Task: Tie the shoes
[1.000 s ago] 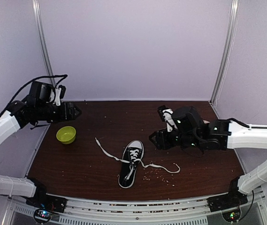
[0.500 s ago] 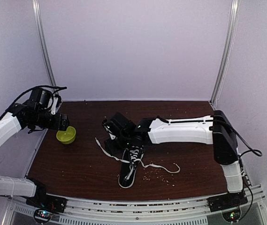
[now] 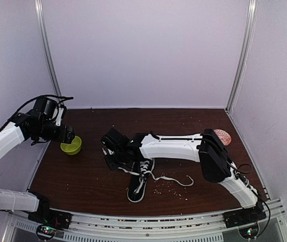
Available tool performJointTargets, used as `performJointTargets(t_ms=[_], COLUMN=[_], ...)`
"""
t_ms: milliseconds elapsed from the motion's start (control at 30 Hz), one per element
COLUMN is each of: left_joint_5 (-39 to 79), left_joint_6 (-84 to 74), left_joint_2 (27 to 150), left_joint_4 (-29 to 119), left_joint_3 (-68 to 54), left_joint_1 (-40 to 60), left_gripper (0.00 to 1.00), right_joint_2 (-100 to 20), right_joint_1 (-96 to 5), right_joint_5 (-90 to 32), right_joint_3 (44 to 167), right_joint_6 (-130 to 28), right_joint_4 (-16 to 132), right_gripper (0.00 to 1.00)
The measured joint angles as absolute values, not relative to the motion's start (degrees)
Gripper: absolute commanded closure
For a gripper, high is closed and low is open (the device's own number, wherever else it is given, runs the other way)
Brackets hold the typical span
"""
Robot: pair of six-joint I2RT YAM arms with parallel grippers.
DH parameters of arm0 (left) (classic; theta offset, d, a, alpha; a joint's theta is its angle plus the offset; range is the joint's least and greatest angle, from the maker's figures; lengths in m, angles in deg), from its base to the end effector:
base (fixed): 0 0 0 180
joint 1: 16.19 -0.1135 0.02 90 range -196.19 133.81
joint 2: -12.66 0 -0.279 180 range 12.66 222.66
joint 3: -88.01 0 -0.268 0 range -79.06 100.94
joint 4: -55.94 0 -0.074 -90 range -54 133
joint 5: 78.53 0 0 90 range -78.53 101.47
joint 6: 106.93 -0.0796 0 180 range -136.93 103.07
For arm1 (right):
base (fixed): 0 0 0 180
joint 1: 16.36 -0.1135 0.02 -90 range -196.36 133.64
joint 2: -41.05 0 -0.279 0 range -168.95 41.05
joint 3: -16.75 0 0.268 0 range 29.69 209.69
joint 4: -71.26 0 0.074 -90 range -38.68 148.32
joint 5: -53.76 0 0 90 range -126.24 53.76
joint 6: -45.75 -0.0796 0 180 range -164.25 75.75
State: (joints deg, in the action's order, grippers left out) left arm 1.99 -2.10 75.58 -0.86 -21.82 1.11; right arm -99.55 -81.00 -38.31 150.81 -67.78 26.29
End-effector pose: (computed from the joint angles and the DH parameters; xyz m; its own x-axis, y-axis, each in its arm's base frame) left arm 0.2500 -0.0641 0.2797 -0.7513 -0.0304 -0.6593 -0.0010 0.9990 -0.0449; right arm 0.2585 0.5386 0.1399 -0.6640 -0.4695 -0.5819 -0.6853 0.6934 0.2226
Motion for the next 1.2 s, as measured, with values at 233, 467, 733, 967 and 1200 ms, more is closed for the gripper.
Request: performJointTargets(t_ms=[233, 467, 733, 967, 1200], left_joint_5=[0.5, -0.5, -0.9, -0.9, 7.2], left_joint_6=[-2.1, -2.1, -2.1, -2.1, 0.1], left_joint_2=[74.4, 74.0, 74.0, 74.0, 68.2], left_joint_4=[-1.1, -1.1, -1.3, -1.2, 5.9], left_joint_3=[-22.5, -22.7, -22.8, -23.0, -29.1], left_joint_1=[1.1, 1.1, 1.1, 1.1, 3.1], left_gripper=[0.12, 0.12, 0.12, 0.16, 0.2], right_joint_2=[-103.0, -106.5, -107.5, -107.7, -99.2], right_joint_1=[-81.0, -81.0, -81.0, -80.9, -80.8], right_joint_5=[-42.0, -43.0, -43.3, -41.6, -37.7], right_joint_3=[154.8, 157.3, 158.0, 157.8, 144.1], right_joint_6=[-67.8, -67.8, -67.9, -68.3, -69.7], right_joint_4=[25.5, 24.8, 25.4, 27.0, 33.2], right_gripper=[0.59, 0.61, 0.82, 1.0, 1.0])
